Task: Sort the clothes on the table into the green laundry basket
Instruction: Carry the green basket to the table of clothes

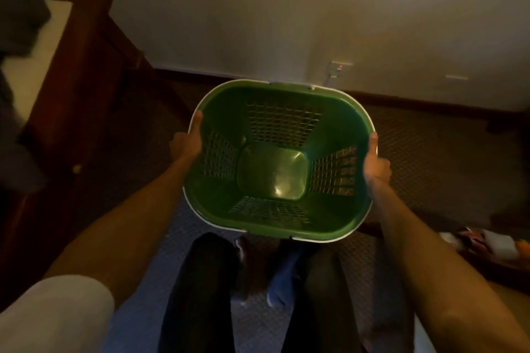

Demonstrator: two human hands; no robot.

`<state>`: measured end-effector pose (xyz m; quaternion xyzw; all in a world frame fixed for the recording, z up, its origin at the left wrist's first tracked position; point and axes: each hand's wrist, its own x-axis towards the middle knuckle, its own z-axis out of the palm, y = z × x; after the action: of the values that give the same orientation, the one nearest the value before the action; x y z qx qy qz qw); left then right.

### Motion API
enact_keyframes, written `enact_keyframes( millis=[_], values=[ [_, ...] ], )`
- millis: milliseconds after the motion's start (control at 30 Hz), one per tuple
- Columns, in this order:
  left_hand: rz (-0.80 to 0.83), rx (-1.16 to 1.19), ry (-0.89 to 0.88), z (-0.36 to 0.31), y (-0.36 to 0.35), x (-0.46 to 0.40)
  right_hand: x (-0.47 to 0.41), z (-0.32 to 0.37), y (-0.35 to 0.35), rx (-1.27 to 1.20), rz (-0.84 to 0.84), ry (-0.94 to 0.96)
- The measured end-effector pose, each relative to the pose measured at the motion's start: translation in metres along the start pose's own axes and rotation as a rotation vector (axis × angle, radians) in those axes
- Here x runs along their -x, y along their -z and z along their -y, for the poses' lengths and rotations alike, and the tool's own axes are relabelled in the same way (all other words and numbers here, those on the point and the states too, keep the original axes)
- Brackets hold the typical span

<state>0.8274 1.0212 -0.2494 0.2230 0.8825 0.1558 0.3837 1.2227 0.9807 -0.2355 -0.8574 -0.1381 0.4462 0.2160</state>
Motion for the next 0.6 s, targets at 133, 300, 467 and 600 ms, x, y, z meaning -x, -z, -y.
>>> enact_keyframes(
  millis=[133,300,467,600],
  values=[
    [0.055,-0.04,-0.101,-0.001,-0.005,-0.025,-0.015,0.008,-0.009,0.051,-0.019,0.007],
    [0.197,-0.041,-0.061,-0.018,0.007,-0.039,-0.006,0.015,-0.004,0.195,-0.044,0.024],
    [0.169,-0.047,-0.115,-0.029,0.046,0.024,0.055,0.043,-0.002,0.525,-0.044,0.333],
    [0.196,0.085,-0.165,-0.035,0.1,0.1,0.135,0.08,-0.025,0.545,0.154,0.528]
  ],
)
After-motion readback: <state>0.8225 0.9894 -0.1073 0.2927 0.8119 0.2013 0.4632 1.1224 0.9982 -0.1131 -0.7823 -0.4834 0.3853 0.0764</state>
